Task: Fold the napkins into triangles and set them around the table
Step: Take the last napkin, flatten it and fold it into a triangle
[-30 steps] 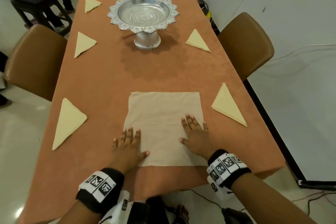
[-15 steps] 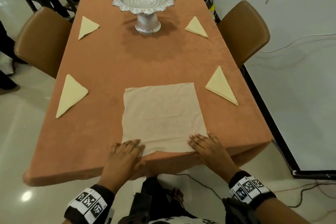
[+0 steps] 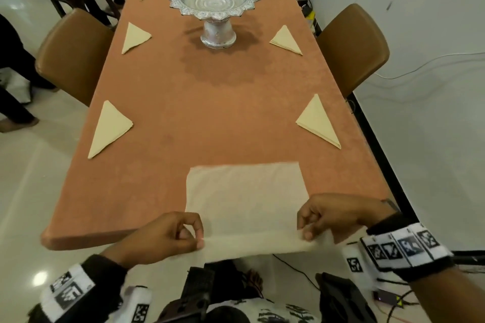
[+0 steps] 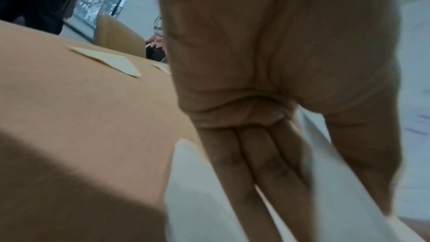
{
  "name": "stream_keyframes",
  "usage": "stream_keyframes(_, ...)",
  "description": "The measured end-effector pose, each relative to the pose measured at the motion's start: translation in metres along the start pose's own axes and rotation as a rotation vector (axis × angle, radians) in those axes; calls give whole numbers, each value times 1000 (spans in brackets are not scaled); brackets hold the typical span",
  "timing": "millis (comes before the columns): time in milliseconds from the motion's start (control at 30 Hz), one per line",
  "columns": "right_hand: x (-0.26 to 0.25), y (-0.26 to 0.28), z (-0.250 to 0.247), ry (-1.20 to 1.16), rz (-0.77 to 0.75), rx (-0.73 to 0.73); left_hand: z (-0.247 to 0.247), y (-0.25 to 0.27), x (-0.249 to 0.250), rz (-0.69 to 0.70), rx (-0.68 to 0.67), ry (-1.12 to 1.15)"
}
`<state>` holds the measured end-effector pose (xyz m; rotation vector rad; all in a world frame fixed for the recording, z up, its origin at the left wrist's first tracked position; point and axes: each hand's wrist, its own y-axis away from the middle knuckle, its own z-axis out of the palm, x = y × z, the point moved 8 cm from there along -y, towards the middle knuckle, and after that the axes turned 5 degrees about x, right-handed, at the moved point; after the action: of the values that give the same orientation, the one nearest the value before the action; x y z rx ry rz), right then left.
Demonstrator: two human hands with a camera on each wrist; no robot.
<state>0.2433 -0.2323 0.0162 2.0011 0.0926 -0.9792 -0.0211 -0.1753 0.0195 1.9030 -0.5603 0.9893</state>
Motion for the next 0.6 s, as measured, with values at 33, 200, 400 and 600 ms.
stream_keyframes(33, -6, 2, -6, -38, 1, -80, -4, 0, 6, -19, -97, 18)
stream_keyframes(200, -30, -32, -97, -116, -35, 31, -79, -39, 37, -57, -104, 31)
stream_keyframes(400, -33, -122, -208, -35, -25, 434, -202, -142, 34, -144, 269, -154)
stream_keyframes(600, -19, -187, -266, 104, 41, 696, -266, -212, 24, -101, 400, -318)
